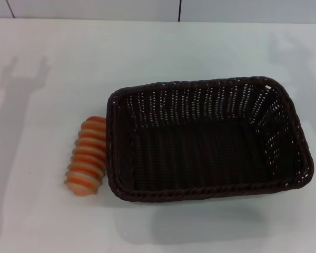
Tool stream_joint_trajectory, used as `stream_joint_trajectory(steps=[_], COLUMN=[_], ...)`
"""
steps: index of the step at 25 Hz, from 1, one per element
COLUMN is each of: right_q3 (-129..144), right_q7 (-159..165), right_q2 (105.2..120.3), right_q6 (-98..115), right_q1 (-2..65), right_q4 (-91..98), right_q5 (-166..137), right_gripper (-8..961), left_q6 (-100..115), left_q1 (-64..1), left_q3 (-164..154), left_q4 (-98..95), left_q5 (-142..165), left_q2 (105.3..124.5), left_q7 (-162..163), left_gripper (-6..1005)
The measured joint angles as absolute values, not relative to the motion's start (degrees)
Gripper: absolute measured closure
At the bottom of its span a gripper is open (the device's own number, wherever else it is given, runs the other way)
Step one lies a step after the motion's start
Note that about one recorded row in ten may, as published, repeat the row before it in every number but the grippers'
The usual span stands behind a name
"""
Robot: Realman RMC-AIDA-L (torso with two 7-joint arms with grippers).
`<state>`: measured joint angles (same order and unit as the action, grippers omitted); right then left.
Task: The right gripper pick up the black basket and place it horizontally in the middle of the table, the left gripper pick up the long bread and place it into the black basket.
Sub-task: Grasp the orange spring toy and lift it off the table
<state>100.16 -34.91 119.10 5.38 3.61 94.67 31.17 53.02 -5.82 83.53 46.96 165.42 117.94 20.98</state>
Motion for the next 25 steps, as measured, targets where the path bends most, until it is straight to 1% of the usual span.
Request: stream_joint_trajectory(steps=[3, 4, 6, 8, 9, 13, 14, 15, 19, 21, 22, 24, 25], right_q3=[101.81, 102.79, 103.32, 104.34, 105.45, 106.98, 107.63, 107.63, 108.39, 108.50, 108.50, 108.54, 108.54], right_q7=[-33.97, -33.02, -32.76, -32.63, -32.63, -32.66, -32.67, -32.67, -32.94, -32.93, -32.93, -32.86, -32.86], right_q2=[119.39, 119.48, 119.49, 119.50, 119.51, 119.55, 119.58, 119.58, 119.48, 119.43, 119.43, 119.40, 119.40], right_q6=[17.05, 24.88, 28.23, 35.13, 41.86, 49.83, 53.18, 53.18, 55.46, 56.33, 56.33, 57.08, 57.08], right_q1=[2.60, 2.33, 2.33, 2.62, 3.02, 3.55, 4.14, 4.14, 6.15, 7.09, 7.09, 8.08, 8.08], right_q4=[88.38, 84.46, 82.46, 78.44, 74.13, 68.06, 64.37, 64.37, 57.45, 55.11, 55.11, 52.96, 52.96], right_q5=[31.28, 31.52, 31.89, 32.65, 33.49, 34.88, 36.32, 36.32, 42.21, 43.53, 43.53, 43.83, 43.83], right_gripper=[668, 668, 668, 669, 669, 669, 669, 668, 668, 669, 669, 669, 669], left_q6=[52.95, 52.79, 52.58, 51.94, 51.33, 50.61, 41.90, 41.90, 29.71, 18.33, 18.33, 5.62, 5.62], left_q1=[-5.54, -5.29, -5.07, -4.59, -4.29, -3.63, -0.49, -0.49, 2.87, 5.23, 5.23, 6.33, 6.33], left_q3=[82.50, 81.83, 81.34, 80.42, 79.70, 78.92, 75.22, 75.22, 73.42, 73.66, 73.66, 74.67, 74.67], left_q4=[47.55, 48.02, 48.51, 49.61, 50.59, 51.82, 61.15, 61.15, 72.23, 80.87, 80.87, 87.80, 87.80], left_q5=[165.41, 165.42, 165.41, 165.40, 165.41, 165.40, 165.39, 165.39, 165.41, 165.42, 165.42, 165.40, 165.40], left_q2=[117.94, 117.94, 117.89, 117.72, 117.62, 117.41, 115.98, 115.98, 114.71, 114.27, 114.27, 113.95, 113.95], left_q7=[21.00, 21.00, 21.01, 21.01, 21.01, 21.01, 21.01, 21.01, 20.99, 20.98, 20.98, 20.58, 20.58], left_gripper=[241, 241, 241, 241, 242, 242, 242, 242, 242, 243, 243, 243, 243])
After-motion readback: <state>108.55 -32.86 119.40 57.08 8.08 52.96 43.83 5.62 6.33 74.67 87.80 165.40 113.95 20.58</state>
